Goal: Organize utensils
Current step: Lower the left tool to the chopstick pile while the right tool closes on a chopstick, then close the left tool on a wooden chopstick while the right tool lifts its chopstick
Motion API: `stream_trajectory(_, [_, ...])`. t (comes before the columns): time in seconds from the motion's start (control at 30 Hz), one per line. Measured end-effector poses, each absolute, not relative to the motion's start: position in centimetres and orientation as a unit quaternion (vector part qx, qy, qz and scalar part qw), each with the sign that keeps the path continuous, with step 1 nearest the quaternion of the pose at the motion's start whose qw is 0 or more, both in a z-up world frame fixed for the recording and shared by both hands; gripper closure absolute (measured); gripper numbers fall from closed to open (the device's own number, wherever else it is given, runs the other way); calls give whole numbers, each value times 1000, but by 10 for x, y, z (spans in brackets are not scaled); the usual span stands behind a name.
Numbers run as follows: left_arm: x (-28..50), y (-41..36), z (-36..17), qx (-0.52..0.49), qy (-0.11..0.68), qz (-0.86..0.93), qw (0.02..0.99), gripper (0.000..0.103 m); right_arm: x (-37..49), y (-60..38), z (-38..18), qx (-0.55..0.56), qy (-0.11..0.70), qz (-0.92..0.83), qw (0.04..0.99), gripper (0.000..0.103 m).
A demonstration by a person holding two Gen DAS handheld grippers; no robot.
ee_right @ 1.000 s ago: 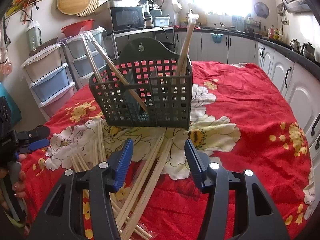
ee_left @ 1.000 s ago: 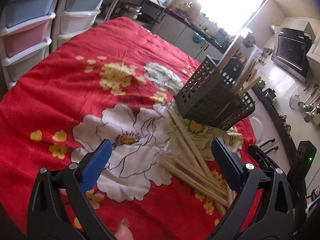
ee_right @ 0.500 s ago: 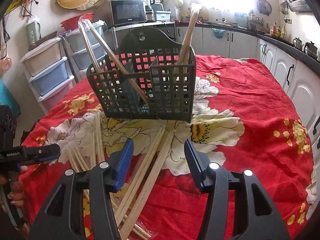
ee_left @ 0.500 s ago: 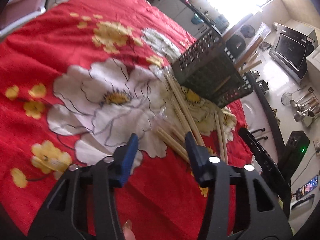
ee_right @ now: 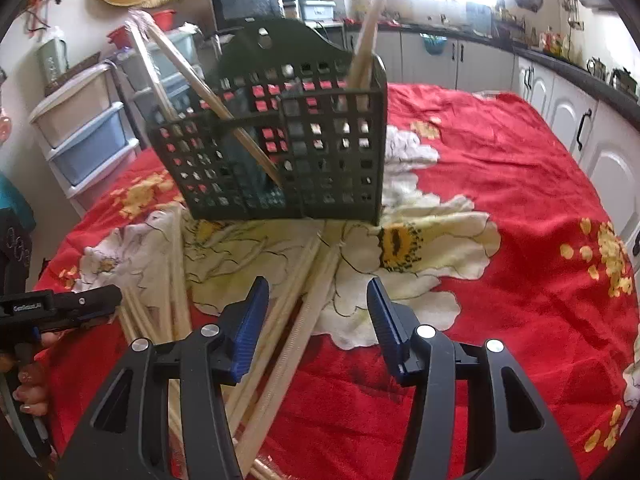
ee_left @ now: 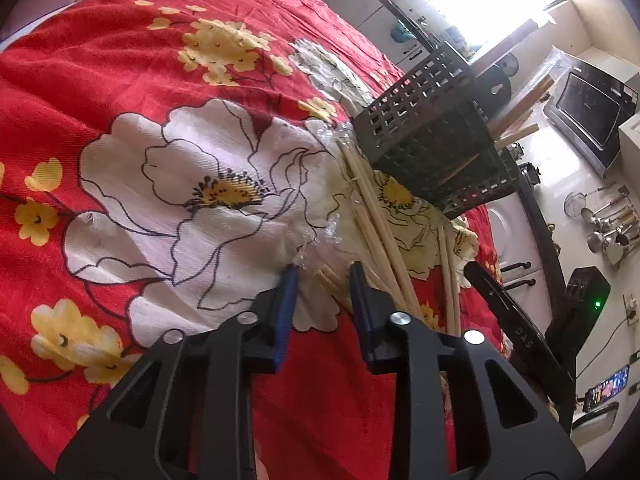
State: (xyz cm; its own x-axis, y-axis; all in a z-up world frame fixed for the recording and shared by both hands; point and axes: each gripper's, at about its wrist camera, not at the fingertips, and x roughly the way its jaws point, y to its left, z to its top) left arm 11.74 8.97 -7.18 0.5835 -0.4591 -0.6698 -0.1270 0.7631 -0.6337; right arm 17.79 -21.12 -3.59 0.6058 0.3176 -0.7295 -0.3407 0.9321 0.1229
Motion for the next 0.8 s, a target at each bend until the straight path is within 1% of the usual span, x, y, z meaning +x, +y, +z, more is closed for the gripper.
stream_trajectory(0.07, [118,92,-74,-335,444,-100,825,89,183,-212,-39,-9,414,183,892,58])
stream_trajectory(0.27, [118,99,-77,-351,438,-111,820,94,196,-212,-52,-1,441,173,880,63])
stream_trajectory(0.43, [116,102,-79,-362,434,-116,816,98,204,-213,-61,9,456,173,873,64])
stream_trajectory(0.5, [116,103,-79,-366,433,-118,815,99,206,-213,-62,10,455,174,873,67])
stream_trajectory(0.53, [116,103,-79,-367,432,-119,815,99,208,-214,-62,15,456,175,873,70])
stream_trajectory(0.6, [115,103,-78,-366,431,-118,816,99,212,-220,-63,26,457,172,872,83])
stream_trajectory(0.63, [115,104,-78,-367,430,-118,817,99,213,-222,-64,30,457,171,872,85])
stream_trajectory(0.67, [114,104,-78,-367,429,-117,817,100,214,-225,-65,36,457,172,872,90])
stream_trajectory(0.8, [113,108,-76,-368,424,-110,820,100,215,-237,-64,72,456,177,869,93])
